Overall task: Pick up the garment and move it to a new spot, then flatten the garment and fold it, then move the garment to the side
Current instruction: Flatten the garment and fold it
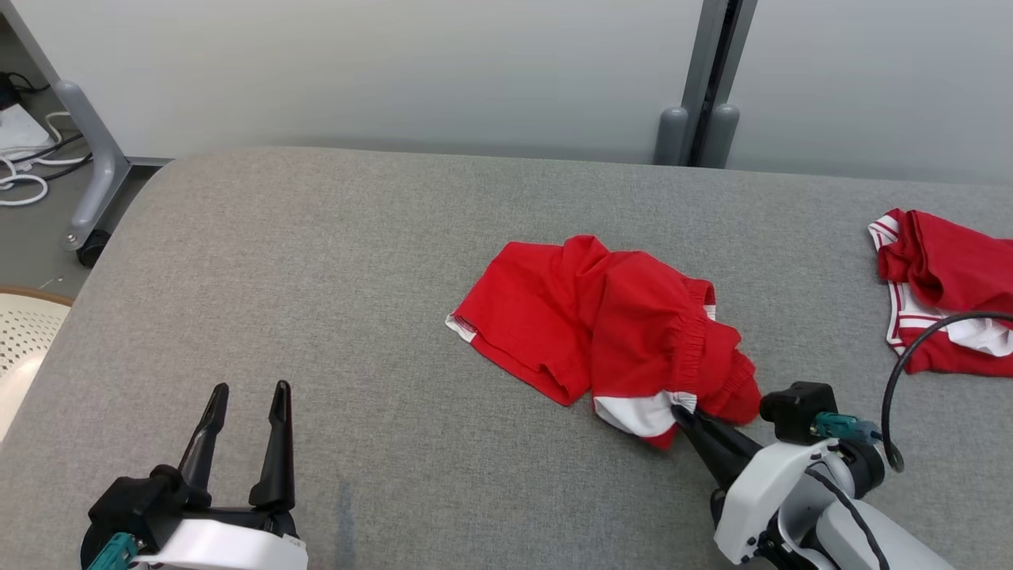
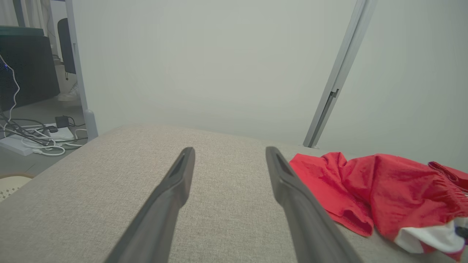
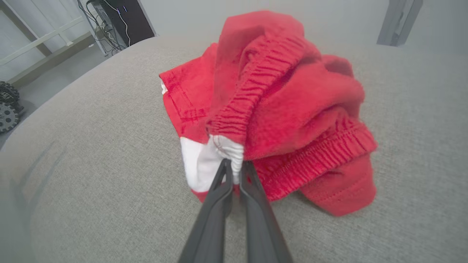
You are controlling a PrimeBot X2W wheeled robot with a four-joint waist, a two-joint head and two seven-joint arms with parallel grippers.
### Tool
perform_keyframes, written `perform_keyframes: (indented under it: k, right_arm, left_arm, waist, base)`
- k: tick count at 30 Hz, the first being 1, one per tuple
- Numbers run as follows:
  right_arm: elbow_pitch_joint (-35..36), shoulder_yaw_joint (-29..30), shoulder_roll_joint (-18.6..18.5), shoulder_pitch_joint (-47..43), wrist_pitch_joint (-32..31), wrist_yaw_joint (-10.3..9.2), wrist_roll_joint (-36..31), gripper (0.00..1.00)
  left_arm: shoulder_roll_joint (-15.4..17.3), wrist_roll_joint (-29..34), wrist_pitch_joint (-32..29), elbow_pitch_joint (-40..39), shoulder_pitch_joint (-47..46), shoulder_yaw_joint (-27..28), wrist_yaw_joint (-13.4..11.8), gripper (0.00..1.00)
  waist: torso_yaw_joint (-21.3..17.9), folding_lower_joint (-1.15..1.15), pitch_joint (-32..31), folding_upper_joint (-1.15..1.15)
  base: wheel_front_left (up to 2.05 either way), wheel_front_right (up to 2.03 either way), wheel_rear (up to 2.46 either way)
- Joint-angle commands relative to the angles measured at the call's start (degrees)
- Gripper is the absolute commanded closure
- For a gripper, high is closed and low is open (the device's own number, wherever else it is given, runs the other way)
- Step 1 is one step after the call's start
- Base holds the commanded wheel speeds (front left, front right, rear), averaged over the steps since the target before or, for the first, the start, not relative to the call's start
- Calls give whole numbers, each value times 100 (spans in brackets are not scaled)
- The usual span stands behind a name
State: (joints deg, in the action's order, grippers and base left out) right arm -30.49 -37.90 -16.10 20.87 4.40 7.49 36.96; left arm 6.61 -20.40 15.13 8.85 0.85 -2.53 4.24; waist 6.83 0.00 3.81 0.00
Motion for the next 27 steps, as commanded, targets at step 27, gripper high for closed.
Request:
perform_keyframes:
  k: [27]
  right_arm:
    - [79,-1857,366,3063,405,3,1775,100]
  left_arm:
    - [-98,13,2,372,-339,-255,178,0]
  waist:
    - [430,0,-91,0]
  base:
    - [0,0,0]
